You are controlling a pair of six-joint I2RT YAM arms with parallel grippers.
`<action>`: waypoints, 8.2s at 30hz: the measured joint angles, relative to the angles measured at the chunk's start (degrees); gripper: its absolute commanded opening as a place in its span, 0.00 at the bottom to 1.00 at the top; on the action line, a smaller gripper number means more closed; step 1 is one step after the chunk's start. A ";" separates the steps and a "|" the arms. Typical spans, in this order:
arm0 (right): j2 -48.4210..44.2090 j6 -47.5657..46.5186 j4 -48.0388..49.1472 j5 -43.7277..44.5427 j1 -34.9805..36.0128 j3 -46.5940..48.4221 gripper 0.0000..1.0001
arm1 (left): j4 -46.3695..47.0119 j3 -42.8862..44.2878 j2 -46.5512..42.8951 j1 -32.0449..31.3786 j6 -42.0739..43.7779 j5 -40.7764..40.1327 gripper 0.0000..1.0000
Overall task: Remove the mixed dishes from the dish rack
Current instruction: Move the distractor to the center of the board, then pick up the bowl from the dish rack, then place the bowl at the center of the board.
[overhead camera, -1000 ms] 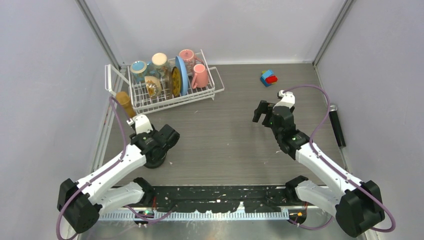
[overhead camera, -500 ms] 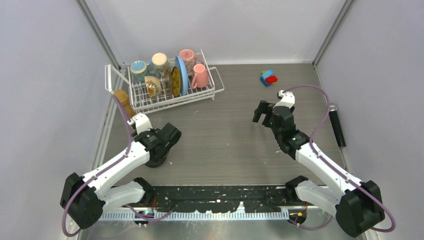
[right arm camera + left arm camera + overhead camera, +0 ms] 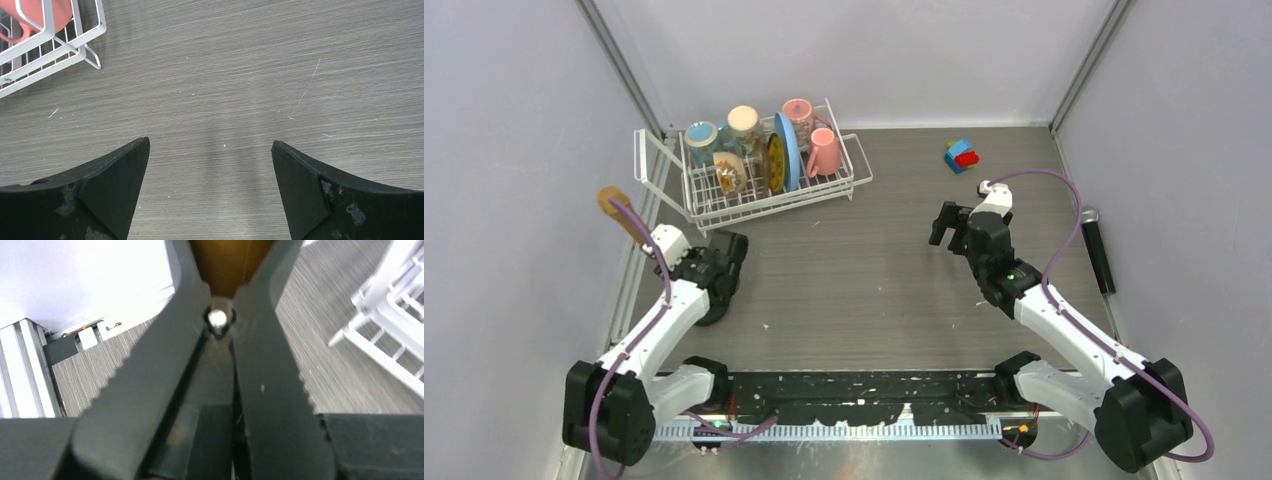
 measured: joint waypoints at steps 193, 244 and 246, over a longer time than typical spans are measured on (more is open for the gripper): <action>3.58 -2.60 2.78 -4.11 0.00 -0.81 1.00 | 47.60 34.47 41.64 31.65 20.57 93.88 0.15; -4.63 0.48 3.82 -5.66 0.00 -3.21 1.00 | 5.53 24.59 7.21 -10.03 33.24 50.25 0.00; -5.25 0.57 4.42 -5.33 0.00 -4.04 1.00 | 3.45 21.24 8.94 -11.98 31.87 48.46 0.00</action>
